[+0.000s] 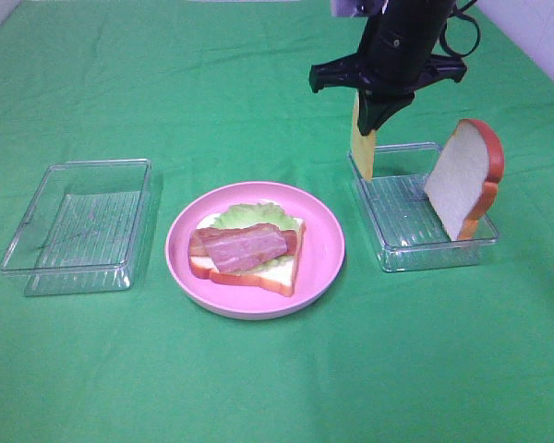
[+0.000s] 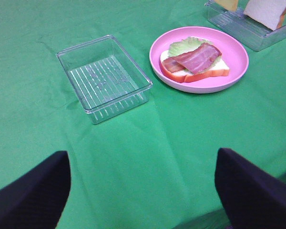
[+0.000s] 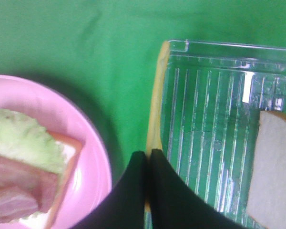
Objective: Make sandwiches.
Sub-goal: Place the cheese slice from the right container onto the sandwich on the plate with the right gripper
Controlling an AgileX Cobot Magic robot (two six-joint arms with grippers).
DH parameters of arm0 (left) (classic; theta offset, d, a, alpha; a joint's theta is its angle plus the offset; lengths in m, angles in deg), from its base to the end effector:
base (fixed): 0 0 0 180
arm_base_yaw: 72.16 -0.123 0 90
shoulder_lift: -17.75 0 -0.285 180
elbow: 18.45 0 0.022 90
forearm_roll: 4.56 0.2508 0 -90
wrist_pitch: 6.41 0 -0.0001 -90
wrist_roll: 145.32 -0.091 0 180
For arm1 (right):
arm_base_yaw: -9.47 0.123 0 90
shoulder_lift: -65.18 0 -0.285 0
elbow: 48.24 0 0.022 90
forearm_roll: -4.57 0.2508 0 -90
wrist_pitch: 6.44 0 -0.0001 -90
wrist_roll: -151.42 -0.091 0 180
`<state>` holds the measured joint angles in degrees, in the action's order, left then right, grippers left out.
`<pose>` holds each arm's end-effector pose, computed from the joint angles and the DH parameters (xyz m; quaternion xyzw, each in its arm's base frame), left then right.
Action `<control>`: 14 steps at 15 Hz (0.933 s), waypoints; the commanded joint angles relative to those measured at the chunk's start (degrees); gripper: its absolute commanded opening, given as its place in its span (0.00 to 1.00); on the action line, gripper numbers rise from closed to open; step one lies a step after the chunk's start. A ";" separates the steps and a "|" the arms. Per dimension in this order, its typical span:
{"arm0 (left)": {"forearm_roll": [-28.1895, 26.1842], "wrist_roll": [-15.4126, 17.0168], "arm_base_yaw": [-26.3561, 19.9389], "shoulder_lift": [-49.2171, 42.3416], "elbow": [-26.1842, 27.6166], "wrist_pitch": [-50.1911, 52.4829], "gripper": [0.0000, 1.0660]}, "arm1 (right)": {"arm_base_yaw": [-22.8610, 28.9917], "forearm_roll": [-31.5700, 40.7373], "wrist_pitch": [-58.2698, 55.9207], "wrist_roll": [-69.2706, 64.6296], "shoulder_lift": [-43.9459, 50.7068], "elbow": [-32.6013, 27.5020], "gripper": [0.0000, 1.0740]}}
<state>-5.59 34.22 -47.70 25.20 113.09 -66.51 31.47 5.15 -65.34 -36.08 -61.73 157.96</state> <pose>-0.0056 0.0010 0.2788 0.1833 0.8280 -0.1189 0.5164 0.4200 0.1705 0.2406 -0.1224 0.9766 0.0496 0.1700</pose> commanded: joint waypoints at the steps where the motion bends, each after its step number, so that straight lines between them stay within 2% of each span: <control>1: -0.06 0.46 0.06 -1.09 -0.11 0.63 0.74 | -0.06 10.14 -1.78 7.51 2.35 0.23 0.00; 3: -0.06 0.46 0.06 -1.09 -0.11 0.63 0.74 | 0.06 24.41 -5.96 16.21 2.52 -0.34 0.00; 5: -0.06 0.46 0.06 -1.09 -0.11 0.63 0.74 | 0.06 33.98 -6.25 20.86 2.46 -2.81 0.00; 6: -0.06 0.46 0.06 -1.09 -0.11 0.63 0.74 | 0.06 33.98 -6.25 20.86 2.46 -2.81 0.00; 9: -0.06 0.46 0.06 -1.09 -0.11 0.63 0.74 | 0.06 47.73 -5.84 28.02 0.17 -9.22 0.00; 10: -0.06 0.46 0.06 -1.09 -0.11 0.63 0.74 | 0.06 49.39 -5.73 28.99 -0.29 -9.91 0.00; 12: -0.06 0.46 0.06 -1.09 -0.11 0.63 0.74 | 0.17 60.28 -6.99 34.09 -6.19 -11.17 0.00; 14: -0.06 0.46 0.06 -1.09 -0.11 0.63 0.74 | 0.69 60.91 -6.65 34.55 -7.33 -11.17 0.00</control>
<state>-5.59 34.22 -47.70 25.20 113.09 -66.51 31.82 64.45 -71.07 -2.79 -69.06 147.19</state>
